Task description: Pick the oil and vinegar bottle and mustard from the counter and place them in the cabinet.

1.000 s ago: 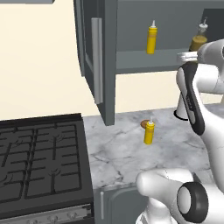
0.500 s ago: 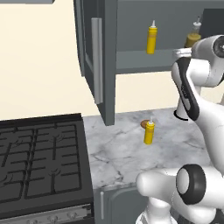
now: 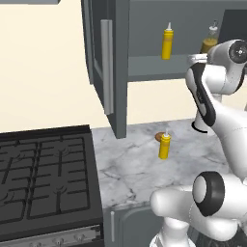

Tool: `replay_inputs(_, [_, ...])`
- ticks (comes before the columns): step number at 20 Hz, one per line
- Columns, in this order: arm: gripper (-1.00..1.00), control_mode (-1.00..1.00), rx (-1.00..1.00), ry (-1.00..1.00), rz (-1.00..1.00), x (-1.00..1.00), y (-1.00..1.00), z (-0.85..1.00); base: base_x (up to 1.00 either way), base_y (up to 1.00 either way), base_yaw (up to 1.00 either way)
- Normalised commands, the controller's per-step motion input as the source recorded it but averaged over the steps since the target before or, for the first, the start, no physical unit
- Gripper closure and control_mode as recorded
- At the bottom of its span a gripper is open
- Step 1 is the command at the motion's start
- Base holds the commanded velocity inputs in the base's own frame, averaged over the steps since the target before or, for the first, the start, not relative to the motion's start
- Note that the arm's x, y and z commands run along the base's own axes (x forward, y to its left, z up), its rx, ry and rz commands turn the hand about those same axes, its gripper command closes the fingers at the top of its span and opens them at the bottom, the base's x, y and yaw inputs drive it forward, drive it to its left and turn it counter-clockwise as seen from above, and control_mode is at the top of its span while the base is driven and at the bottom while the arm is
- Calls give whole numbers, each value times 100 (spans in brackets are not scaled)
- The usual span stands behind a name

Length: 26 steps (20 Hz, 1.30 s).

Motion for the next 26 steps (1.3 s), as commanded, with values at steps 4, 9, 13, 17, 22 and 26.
replay_inputs(4, [100,-100,0,0,0,23,-6,-18,0,0,0])
replay_inputs(9, [100,-100,0,0,0,26,-9,-4,0,0,0])
replay_inputs(13, [100,-100,0,0,0,27,-10,0,0,0,0])
replay_inputs(17, [100,-100,0,0,0,29,-12,0,0,0,0])
replay_inputs(22, [100,-100,0,0,0,34,-13,-13,0,0,0])
replay_inputs(26, [100,-100,1,0,0,28,-8,-28,0,0,0])
